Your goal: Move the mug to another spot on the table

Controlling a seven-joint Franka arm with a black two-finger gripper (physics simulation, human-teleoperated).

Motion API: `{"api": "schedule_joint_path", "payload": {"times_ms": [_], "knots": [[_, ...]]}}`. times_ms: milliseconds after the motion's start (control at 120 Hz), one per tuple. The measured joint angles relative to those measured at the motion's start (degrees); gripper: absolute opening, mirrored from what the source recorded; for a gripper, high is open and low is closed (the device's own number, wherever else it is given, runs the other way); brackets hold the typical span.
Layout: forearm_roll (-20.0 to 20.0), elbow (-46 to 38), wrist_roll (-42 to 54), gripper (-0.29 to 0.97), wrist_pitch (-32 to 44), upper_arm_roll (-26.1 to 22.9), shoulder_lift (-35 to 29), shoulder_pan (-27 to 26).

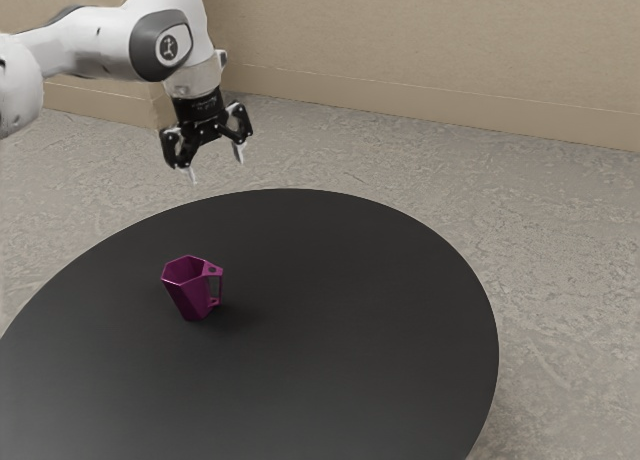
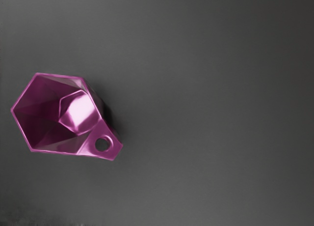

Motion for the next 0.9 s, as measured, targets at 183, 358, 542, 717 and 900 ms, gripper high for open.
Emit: {"api": "schedule_joint_path", "payload": {"times_ms": [183,358,542,717,900], "knots": [[-1.2,-6.9,-19.1,0.66,6.7,0.0,1.6,-0.7],[-1.5,-11.0,-32.4,0.66,11.7,0.0,3.5,-0.5],[-1.0,-16.3,-42.9,0.66,16.4,0.2,3.5,-0.8],[-0.8,-20.7,-51.3,0.66,20.7,0.4,3.3,-0.4],[0.9,-22.0,-57.7,0.66,24.0,0.4,3.4,-0.1]]}}
